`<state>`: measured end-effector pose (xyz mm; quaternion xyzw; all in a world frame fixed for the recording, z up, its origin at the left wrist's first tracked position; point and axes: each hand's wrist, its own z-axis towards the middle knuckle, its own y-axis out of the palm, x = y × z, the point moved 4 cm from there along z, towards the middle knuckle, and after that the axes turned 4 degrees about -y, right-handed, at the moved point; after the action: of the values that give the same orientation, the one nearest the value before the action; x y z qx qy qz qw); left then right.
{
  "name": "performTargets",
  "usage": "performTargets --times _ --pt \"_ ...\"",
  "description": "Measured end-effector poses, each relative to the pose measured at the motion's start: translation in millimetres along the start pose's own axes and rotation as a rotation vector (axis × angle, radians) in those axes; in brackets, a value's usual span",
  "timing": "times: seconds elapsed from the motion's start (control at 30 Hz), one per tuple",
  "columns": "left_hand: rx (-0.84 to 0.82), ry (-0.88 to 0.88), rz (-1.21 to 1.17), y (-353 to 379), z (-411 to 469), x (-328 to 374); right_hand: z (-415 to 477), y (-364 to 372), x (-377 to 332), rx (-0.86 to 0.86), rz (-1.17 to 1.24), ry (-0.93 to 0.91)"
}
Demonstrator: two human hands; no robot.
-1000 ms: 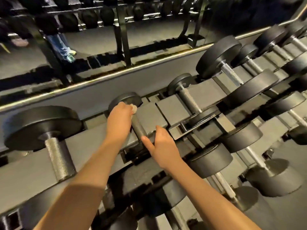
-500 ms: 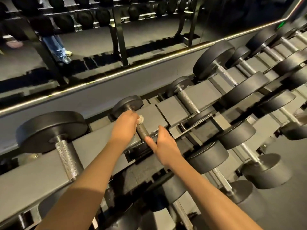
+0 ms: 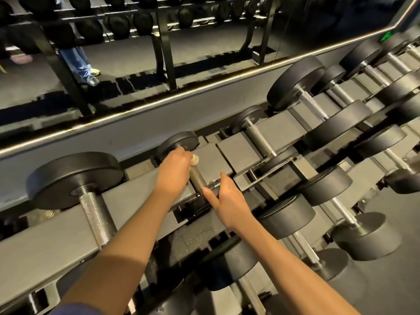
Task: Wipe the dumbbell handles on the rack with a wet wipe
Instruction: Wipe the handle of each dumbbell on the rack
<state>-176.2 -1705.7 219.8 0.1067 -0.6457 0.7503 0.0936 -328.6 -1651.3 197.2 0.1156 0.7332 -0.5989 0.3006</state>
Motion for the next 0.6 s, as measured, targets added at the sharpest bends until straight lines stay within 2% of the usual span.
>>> performTargets --times 0.17,0.23,0.37,0.43,0.53,0.6 --pt "0.083 -0.057 -0.003 -5 6 -8 0 0 1 0.024 0.006 -0.014" --pt "0.019 -0.067 -0.035 1 2 -3 0 1 2 0.025 0.009 -0.017" --pt "-0.190 0.093 -0.019 14 -4 2 0 2 2 0.020 0.020 -0.027" --pt "-0.161 0.097 -0.013 12 -2 0 0 1 2 0.012 0.026 -0.027" --pt "-0.087 0.011 -0.035 10 -3 2 1 1 2 0.017 0.030 -0.025" --pt "-0.131 -0.012 -0.070 15 -13 10 0 2 3 0.029 0.036 -0.021"
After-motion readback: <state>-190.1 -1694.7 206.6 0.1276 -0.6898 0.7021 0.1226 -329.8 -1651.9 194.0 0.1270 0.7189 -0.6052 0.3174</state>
